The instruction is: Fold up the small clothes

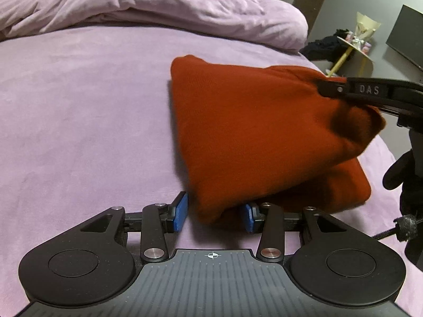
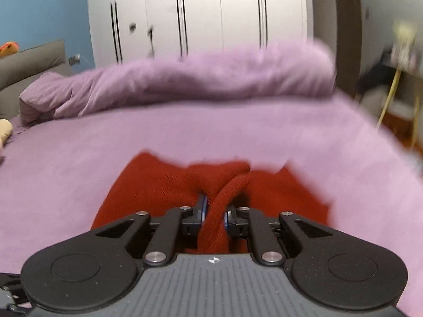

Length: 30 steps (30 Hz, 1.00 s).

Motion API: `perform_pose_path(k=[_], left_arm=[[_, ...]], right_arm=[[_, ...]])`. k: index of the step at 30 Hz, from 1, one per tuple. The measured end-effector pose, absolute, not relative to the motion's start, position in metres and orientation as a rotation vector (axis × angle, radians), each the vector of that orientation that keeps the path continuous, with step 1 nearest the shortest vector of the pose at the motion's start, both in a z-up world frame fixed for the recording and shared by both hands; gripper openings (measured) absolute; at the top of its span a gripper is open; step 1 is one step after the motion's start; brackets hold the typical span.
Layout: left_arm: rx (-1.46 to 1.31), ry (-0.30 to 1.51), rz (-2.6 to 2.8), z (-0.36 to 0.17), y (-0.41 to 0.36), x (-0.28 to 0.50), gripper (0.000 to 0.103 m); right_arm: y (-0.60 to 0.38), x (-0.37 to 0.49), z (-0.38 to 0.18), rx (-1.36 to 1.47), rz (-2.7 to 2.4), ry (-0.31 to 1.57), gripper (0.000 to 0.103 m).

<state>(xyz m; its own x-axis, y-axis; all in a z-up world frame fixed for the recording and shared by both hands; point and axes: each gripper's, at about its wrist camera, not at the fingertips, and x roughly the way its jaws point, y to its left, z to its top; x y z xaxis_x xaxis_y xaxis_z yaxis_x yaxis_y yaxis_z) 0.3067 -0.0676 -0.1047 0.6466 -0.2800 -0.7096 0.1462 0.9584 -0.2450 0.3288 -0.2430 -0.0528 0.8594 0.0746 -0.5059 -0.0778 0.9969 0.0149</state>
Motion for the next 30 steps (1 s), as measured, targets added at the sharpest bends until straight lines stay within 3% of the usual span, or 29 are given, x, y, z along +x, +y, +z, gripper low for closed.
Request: perform_pose_path(k=[11,15,16,23,24,27,28,29,30], left_arm=[[-0.166,0.869,-0.263,-0.108,-0.08,0.312,0.048],[-0.17,0.882,-0.26,-0.111,-0.079,0.317,0.048],[-0.168,0.881,-0.262,-0.11,-0.08,0.316,0.047],[-0.164,0.882,-0.257,-0.11,-0.085,0.318,0.044],[-0.16,0.884,-0.255,-0.11,-0.086,0.318,0.044],[-0.147,0.885,-0.26,-0.108,-0.089,0.317,0.044],[-0.138,0.884,-0.258,-0.107,-0.09,0.317,0.045],[-0.13,0.881,-0.254,-0.107,-0.089,0.317,0.045],[-0.119,0.878,-0.246,-0.107,-0.088,0.317,0.047]], right_arm=[[-0.288,0.335,-0.088,-0.026,-0.061,0.63,0.007],[-0.314,0.321,-0.101,0.119,-0.022,0.672,0.009],[-0.322,0.314,-0.098,0.177,-0.009,0.668,0.011],[-0.36,0.262,-0.101,0.512,0.069,0.655,0.06],[-0.357,0.264,-0.103,0.53,0.091,0.664,0.06],[-0.343,0.281,-0.111,0.507,0.105,0.7,0.057],[-0.336,0.284,-0.11,0.466,0.1,0.68,0.05],[-0.33,0.288,-0.108,0.419,0.087,0.671,0.025],[-0.324,0.289,-0.104,0.381,0.071,0.668,0.022]])
